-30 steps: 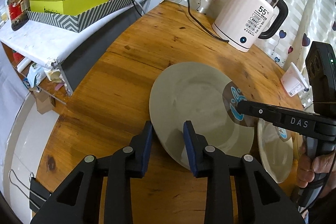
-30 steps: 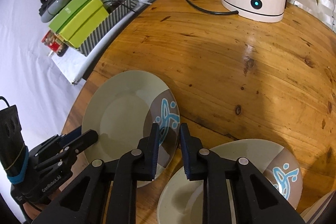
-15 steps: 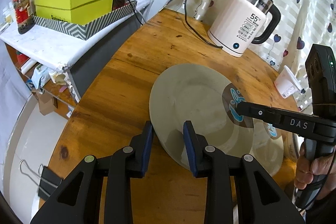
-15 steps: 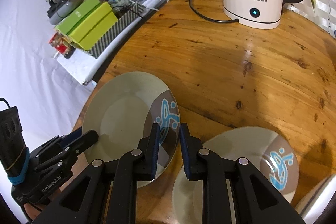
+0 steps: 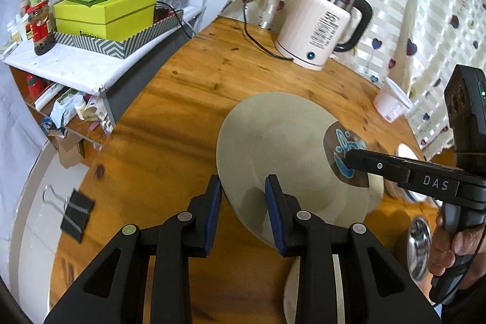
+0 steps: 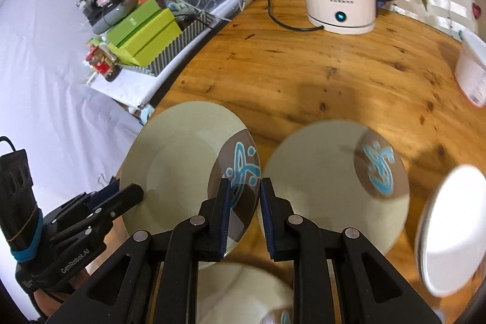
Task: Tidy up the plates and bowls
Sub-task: 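Lift the beige plate with both tools and lower it onto another beige plate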
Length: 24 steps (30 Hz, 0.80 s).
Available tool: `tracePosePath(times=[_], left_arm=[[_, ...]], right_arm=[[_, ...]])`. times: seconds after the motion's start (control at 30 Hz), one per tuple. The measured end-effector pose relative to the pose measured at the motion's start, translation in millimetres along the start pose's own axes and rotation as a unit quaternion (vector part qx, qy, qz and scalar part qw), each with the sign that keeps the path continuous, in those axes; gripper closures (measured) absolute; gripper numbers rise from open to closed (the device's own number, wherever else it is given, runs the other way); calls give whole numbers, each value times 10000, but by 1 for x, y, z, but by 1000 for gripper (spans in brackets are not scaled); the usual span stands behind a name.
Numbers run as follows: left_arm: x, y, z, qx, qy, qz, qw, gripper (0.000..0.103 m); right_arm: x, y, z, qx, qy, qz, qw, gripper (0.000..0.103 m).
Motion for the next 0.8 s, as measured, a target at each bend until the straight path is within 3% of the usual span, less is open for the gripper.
tracePosePath(times=[0.4, 0.8], left_arm=[[45, -34, 34, 221, 273, -138, 9993, 72], [81, -49, 51, 320, 406, -306, 9982, 72]], right_arm=[[56, -50, 18, 190, 244, 56, 9995, 84], [98, -71, 27, 347, 424, 15, 9985, 84]])
Point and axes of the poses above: each gripper's, at about its wrist camera, not at the fingertips, and y roughly the way its jaws point, z to its right, x to its underside, the point moved 6 cm from there along y, roughly the way its jaws point, and after that the axes turned 13 degrees about z, right-handed, at the moved point
